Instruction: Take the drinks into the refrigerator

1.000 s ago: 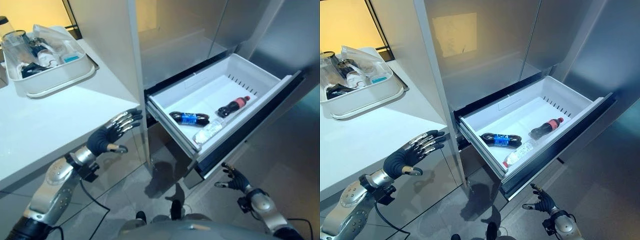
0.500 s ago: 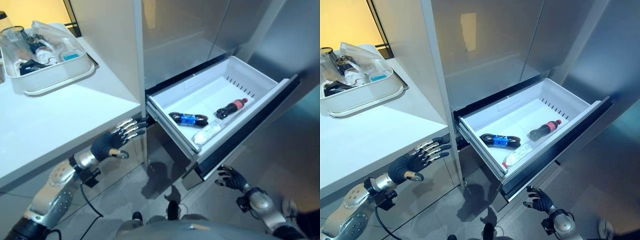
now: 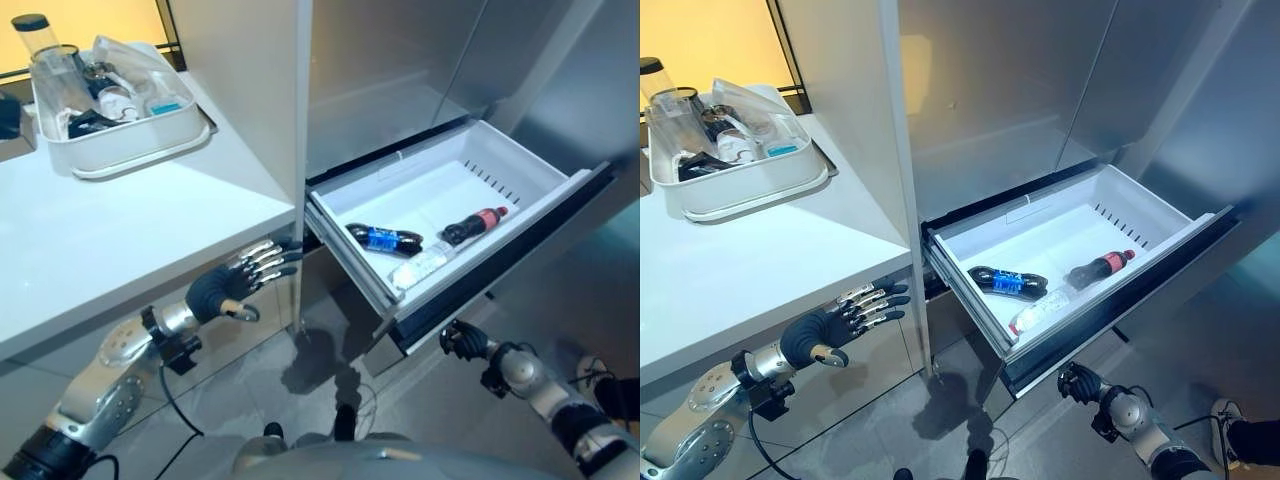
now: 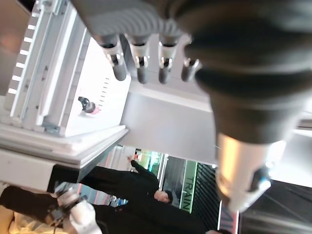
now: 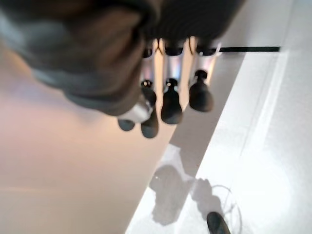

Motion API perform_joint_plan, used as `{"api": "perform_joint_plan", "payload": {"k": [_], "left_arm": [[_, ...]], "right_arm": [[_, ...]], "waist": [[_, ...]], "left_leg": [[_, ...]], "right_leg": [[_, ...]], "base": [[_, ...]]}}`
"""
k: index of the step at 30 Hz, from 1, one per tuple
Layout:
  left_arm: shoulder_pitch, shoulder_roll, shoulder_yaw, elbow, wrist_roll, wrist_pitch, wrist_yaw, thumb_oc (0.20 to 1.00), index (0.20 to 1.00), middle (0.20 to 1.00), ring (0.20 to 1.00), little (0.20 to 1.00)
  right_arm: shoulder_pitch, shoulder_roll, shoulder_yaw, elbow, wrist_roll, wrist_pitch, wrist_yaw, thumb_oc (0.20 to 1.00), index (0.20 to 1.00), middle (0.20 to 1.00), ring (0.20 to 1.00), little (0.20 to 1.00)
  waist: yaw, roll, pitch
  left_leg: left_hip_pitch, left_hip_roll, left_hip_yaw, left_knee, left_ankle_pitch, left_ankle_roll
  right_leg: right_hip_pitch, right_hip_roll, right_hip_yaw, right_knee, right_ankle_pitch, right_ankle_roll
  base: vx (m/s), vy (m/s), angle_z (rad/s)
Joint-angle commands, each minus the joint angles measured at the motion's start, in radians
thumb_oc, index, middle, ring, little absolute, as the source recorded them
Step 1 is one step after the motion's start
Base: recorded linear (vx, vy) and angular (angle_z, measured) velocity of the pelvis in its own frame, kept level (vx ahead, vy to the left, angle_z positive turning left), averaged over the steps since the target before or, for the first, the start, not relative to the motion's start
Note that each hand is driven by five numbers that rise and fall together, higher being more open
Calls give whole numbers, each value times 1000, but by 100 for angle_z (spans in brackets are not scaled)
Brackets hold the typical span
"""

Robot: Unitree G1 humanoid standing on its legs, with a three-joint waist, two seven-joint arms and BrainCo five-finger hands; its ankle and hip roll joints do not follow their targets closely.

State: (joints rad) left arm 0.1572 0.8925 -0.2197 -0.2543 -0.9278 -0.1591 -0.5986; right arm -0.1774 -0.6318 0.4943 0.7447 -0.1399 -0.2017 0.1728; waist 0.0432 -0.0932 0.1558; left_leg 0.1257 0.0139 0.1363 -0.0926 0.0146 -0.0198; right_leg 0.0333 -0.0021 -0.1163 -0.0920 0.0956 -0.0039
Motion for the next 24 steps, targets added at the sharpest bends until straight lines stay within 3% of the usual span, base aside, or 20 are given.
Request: {"api": "perform_joint_plan", "payload": {"k": [1,10,13,16,24], "left_arm": [[-54,44,-42,-68,-47,-25,-16,1000,1000,1000,1000,1000],[-50,38,-47,-73,-53,-19,-13,1000,1000,1000,1000,1000],[-112,41,-100,-76,-86,-12,0,1000,1000,1000,1000,1000],[-130,27,-115,-65,-91,-7,10,1000,1000,1000,1000,1000],[-77,6,-54,-81,-66,-6,28,1000,1000,1000,1000,1000]], "right_arm": [[-265,7,41,7,-3,-57,-21,200,200,200,200,200],[-442,56,122,20,6,-52,-15,200,200,200,200,200],[-619,146,132,11,90,-48,-69,200,200,200,200,200],[-695,183,140,-10,110,-44,-82,200,200,200,200,200],[-562,184,122,3,66,-26,-64,200,200,200,200,200]], "waist": [[55,-1,7],[86,6,21],[109,13,29],[115,16,34],[108,20,34]], "left_leg": [[14,-9,-61,5,-66,5],[4,-10,-77,5,-58,6],[-2,-13,-81,5,-50,7],[-3,-13,-76,6,-48,7],[-7,-14,-70,6,-49,8]], "right_leg": [[-4,-77,-38,88,-21,124],[-9,-81,-53,92,-22,121],[-14,-82,-52,90,-17,119],[-14,-81,-47,84,-14,118],[-15,-81,-44,78,-9,119]], "base": [[-8,0,6],[-3,-8,7],[-6,-3,5],[0,0,0],[-3,2,1]]}}
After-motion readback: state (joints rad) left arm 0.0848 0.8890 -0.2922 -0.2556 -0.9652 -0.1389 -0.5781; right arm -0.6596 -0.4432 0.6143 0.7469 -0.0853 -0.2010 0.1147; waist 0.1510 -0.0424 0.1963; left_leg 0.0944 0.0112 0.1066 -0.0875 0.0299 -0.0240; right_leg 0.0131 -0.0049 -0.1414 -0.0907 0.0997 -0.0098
